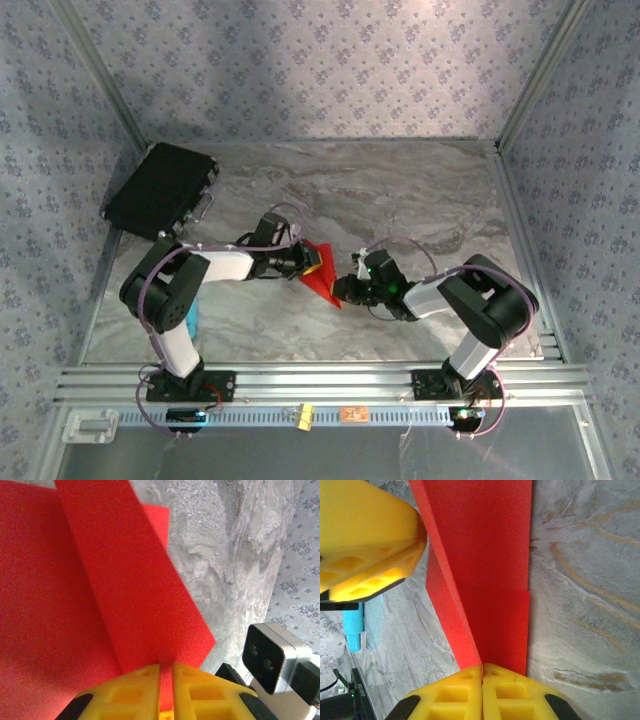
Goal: Fold a paper plane with a square sheet of paper (pick it up from the middle)
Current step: Fourth fold the wing at the center of the table.
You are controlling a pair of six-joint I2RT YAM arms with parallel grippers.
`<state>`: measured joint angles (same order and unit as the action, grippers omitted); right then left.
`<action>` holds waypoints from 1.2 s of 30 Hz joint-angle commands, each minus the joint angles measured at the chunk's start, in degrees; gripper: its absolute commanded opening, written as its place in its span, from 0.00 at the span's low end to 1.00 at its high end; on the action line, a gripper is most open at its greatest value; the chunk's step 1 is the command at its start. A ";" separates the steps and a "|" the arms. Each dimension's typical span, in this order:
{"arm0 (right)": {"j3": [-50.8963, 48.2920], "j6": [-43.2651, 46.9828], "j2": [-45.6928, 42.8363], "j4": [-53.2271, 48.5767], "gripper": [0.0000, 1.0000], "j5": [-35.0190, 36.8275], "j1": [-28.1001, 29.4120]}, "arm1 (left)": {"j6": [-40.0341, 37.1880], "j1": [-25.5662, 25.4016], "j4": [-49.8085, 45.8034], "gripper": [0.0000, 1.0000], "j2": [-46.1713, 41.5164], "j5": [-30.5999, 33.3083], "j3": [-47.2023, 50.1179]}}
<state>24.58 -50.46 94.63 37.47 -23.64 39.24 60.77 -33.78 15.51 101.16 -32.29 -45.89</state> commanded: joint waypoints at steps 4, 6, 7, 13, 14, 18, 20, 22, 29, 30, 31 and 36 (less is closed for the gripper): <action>1.07 -0.49 1.75 -6.27 0.07 -0.94 -0.37 | 0.92 -0.15 3.30 0.14 0.58 -0.41 0.32; 1.21 -0.53 1.86 -6.50 0.07 -0.89 -0.45 | 0.99 -0.18 3.71 0.14 -0.19 -0.24 0.77; 1.27 -0.57 1.92 -6.55 0.07 -0.93 -0.47 | 0.91 -0.15 3.79 0.15 -0.47 -0.19 0.88; 1.78 -0.55 1.86 -8.24 0.06 -1.06 -0.63 | 1.07 -0.30 4.51 0.14 0.07 -1.11 0.21; 1.81 -0.59 1.94 -8.45 0.06 -1.14 -0.73 | 1.15 -0.20 4.68 0.14 0.17 -1.10 0.26; 2.05 -0.50 1.84 -9.13 0.05 -1.41 -0.78 | 0.76 -0.10 4.18 0.14 0.39 -0.89 -0.31; 2.17 -0.51 1.92 -9.60 0.05 -1.29 -0.87 | 0.66 0.02 4.13 0.14 0.72 -0.95 -0.62; 2.32 -0.48 1.92 -10.09 0.05 -1.33 -0.96 | 0.53 -0.01 3.92 0.14 0.92 -0.99 -0.97; 2.16 -0.91 2.38 -10.58 0.05 -1.66 -1.43 | -0.06 -0.14 3.99 0.15 0.96 -2.13 -2.05; 2.18 -1.02 2.44 -10.49 0.05 -1.69 -1.37 | -0.06 -0.19 4.08 0.15 1.03 -2.19 -2.18; 2.21 -1.17 2.48 -10.49 0.05 -1.73 -1.49 | -0.13 -0.20 3.89 0.15 1.13 -2.14 -2.31; 2.16 -1.58 2.87 -10.24 0.05 -1.63 -1.61 | -0.09 -0.18 4.27 0.15 3.70 -3.25 -3.24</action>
<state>26.96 -51.24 95.04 32.42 -26.15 37.95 61.39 -33.78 18.33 103.09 -33.80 -47.64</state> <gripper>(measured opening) 0.057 0.148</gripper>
